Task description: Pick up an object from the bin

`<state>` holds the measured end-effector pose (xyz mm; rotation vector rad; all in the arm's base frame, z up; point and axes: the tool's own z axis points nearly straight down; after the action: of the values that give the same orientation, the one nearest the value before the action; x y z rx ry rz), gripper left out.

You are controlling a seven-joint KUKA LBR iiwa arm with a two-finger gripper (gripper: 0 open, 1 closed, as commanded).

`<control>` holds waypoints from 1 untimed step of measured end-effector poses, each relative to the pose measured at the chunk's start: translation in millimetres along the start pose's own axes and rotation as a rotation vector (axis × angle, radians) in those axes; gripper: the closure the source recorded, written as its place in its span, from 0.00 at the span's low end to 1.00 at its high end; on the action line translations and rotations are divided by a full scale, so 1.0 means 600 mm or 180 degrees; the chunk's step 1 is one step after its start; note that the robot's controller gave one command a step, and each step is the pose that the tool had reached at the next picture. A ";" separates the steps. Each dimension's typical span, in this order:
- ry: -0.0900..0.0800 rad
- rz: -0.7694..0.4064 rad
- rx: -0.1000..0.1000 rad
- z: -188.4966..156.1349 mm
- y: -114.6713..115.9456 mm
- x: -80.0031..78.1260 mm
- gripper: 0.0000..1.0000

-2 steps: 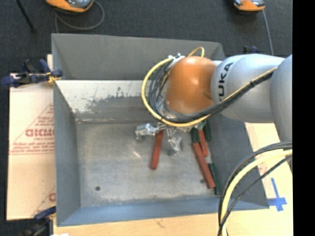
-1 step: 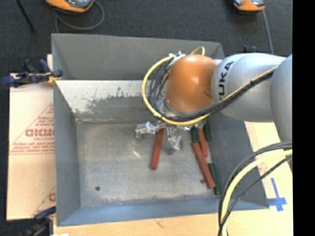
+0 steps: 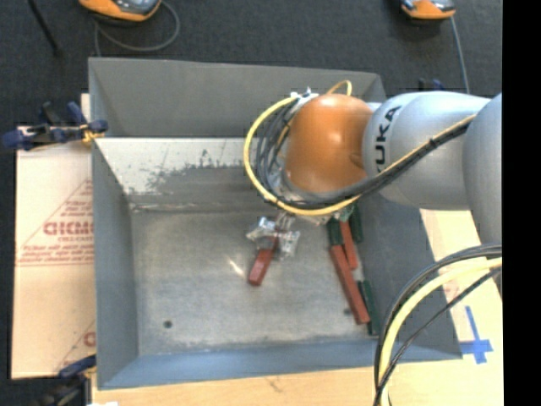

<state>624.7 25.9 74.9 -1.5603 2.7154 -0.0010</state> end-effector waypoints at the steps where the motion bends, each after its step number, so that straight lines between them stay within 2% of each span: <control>1: -0.0001 0.0021 0.0000 -0.011 -0.004 -0.002 1.00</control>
Offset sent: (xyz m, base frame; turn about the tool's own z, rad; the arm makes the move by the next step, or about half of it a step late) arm 0.0000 -0.0001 0.0044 0.0000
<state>626.9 25.7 81.5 -1.5513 2.7202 -0.0006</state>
